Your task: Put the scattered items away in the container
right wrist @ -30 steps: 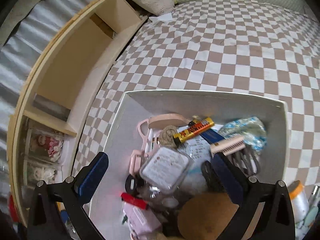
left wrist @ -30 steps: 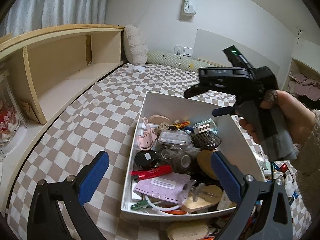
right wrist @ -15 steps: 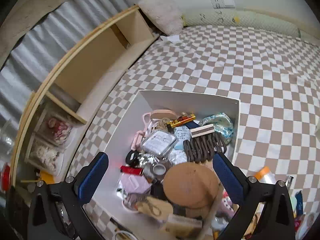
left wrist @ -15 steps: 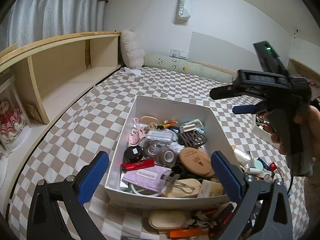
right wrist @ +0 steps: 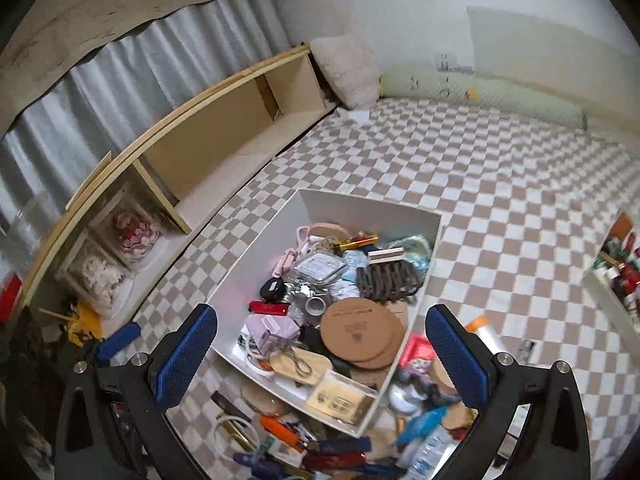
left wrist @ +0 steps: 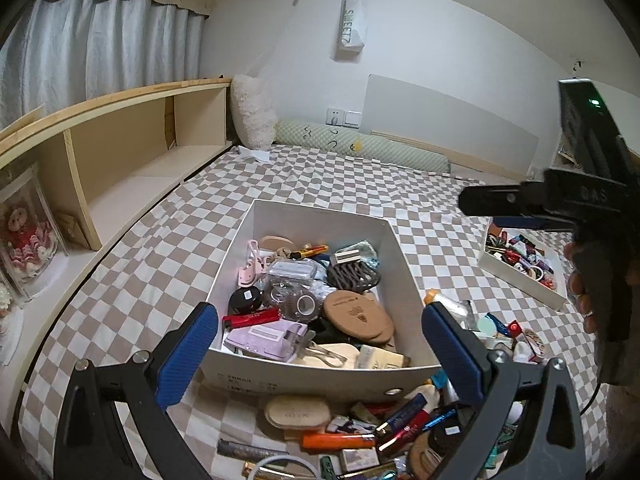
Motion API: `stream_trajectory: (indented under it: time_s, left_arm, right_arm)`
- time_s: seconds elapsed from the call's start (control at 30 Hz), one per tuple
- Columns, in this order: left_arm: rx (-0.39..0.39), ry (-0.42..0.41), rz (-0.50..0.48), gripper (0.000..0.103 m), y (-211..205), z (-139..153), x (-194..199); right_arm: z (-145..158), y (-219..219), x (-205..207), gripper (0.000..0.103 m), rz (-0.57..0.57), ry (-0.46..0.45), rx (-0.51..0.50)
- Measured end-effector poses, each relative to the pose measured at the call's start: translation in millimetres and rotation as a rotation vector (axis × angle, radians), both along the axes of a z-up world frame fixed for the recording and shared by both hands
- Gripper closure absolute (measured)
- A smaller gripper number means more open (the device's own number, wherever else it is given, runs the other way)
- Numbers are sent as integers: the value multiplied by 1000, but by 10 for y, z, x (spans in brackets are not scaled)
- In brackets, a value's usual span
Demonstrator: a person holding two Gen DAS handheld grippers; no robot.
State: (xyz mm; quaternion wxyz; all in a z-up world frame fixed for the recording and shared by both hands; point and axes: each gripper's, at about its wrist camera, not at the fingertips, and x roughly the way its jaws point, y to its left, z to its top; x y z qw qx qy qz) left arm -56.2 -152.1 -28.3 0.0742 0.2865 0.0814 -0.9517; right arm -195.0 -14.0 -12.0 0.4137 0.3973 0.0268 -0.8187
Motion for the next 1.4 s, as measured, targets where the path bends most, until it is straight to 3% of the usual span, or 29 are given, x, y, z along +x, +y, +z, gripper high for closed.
stream_trajectory:
  time_s: [0.23,0.77,1.4]
  left_arm:
    - [-23,1,0,1,156,95,172]
    - [-31,37,-6,1,518,303,558]
    - [-75,31,-25,1,841,377,898]
  right_arm:
    - [167,305,294,0,-14,64,1]
    - [290,994,792,0,-62,110,66]
    - [154,1804,1198,0,-192,144,47]
